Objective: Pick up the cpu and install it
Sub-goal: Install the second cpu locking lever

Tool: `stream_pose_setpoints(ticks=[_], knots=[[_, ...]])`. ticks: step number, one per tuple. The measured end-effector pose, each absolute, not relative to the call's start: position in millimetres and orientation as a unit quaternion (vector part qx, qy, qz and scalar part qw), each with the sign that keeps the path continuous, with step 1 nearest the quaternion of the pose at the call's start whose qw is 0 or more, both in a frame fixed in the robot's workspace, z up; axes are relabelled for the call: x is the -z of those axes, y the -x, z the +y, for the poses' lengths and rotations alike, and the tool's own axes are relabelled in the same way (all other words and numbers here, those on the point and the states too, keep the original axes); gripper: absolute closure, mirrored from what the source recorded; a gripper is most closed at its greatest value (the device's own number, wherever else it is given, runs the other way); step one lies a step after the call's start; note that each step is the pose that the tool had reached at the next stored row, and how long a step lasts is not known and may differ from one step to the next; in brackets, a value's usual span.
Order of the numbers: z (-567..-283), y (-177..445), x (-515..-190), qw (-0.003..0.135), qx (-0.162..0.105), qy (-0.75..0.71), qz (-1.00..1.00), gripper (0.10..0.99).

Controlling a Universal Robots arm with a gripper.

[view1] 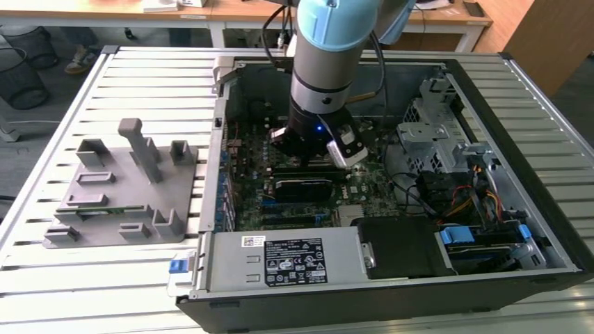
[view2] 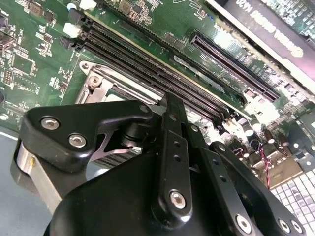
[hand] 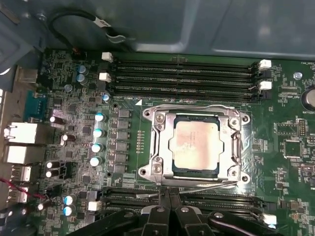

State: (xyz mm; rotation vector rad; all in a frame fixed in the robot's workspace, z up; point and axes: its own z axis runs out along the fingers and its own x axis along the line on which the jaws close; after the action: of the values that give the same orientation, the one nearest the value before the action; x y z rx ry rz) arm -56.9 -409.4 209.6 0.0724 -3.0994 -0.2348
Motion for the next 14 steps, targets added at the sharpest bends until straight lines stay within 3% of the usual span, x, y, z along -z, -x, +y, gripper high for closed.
stream_pose_setpoints(ticks=[14], knots=[[-423, 60, -205, 0.015, 0.116, -0.024, -0.993, 0.98]])
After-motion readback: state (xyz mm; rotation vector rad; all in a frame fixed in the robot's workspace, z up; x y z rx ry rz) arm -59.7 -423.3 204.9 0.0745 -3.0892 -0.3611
